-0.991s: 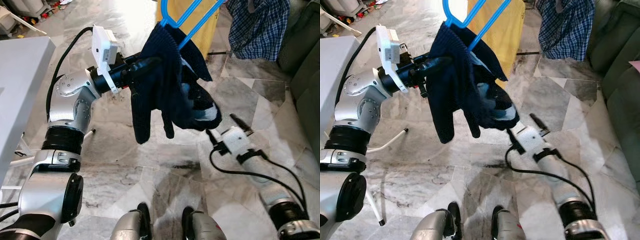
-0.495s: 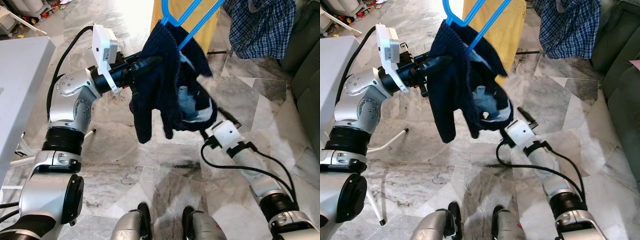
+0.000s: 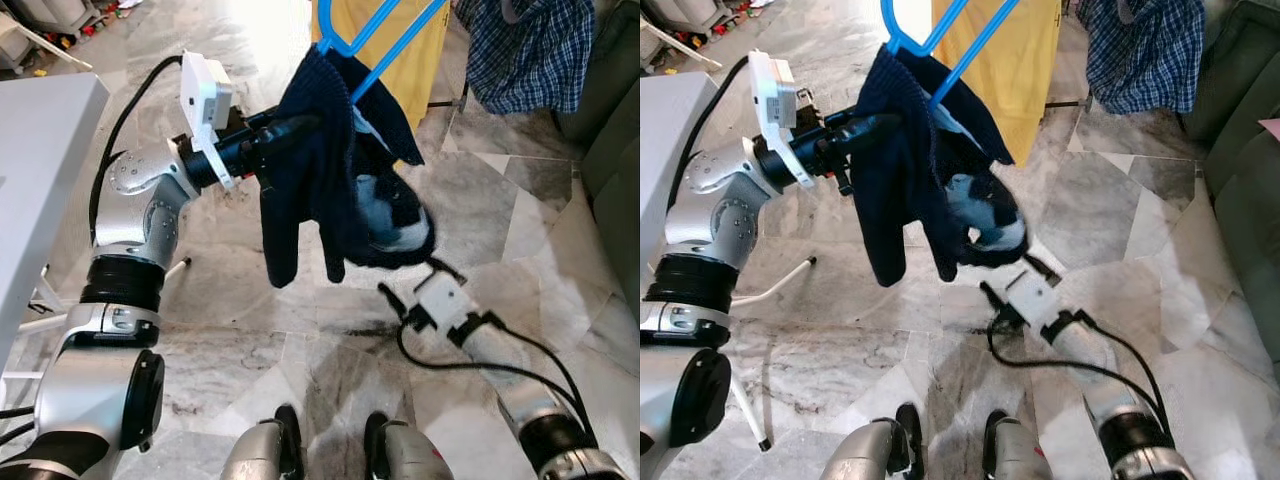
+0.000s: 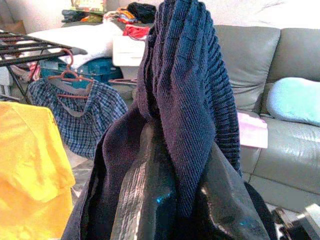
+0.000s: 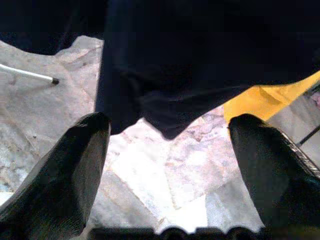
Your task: Hang hanger
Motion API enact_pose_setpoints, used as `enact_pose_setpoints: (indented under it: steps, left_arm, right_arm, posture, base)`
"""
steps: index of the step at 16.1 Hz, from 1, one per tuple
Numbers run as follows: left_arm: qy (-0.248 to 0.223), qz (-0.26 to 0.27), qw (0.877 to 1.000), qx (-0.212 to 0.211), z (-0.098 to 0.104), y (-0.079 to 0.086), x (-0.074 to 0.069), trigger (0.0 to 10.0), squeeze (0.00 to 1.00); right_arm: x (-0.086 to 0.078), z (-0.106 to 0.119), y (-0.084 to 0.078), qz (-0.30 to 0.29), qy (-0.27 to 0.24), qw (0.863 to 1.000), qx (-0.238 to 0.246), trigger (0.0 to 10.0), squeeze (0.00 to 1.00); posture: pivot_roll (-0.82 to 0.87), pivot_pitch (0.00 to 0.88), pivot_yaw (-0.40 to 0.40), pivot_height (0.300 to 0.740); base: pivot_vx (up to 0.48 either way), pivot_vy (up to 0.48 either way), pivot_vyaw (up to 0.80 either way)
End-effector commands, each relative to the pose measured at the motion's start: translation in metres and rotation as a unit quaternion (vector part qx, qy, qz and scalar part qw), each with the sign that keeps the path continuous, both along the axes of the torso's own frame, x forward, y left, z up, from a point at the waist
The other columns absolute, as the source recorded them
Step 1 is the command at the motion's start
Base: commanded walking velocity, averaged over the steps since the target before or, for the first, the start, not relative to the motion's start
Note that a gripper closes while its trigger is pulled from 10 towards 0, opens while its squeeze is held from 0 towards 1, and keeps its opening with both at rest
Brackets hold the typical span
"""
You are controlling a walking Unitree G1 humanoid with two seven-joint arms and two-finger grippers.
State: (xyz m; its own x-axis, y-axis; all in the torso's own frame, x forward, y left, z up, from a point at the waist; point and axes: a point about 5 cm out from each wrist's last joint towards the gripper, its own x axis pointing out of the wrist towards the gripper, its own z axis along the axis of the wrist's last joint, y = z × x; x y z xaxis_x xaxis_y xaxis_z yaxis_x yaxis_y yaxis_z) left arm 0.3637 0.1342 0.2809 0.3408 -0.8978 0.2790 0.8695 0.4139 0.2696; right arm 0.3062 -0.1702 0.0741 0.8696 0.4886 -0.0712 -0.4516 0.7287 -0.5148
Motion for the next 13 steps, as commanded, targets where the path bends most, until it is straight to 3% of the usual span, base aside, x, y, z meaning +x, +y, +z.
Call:
enact_pose_setpoints:
  steps: [1,7,13]
  left_arm:
    - [-0.019,0.006,1.0,-0.008,0.009,0.006,-0.002,0.0,0.0]
    - [-0.021,-0.003,1.0,-0.006,0.011,0.004,-0.002,0.0,0.0]
    - [-0.022,-0.003,1.0,-0.003,0.011,0.006,-0.004,0.0,0.0]
  right_arm:
    - [-0.004,-0.003,0.0,-0.002,0.002,1.0,0.006,10.0,0.0]
    - [0.012,0.013,-0.006,-0.065,-0.047,0.997,0.003,10.0,0.0]
    - [0.017,0.02,-0.02,-0.091,-0.048,0.994,0.036,10.0,0.0]
  posture:
    - [-0.08,0.265,0.101,0.74]
    - [-0.07,0.26,0.105,0.74]
    - [-0.06,0.266,0.112,0.74]
  base:
    - [0.0,0.0,0.0]
    - [0.0,0.0,0.0]
    - [0.0,0.0,0.0]
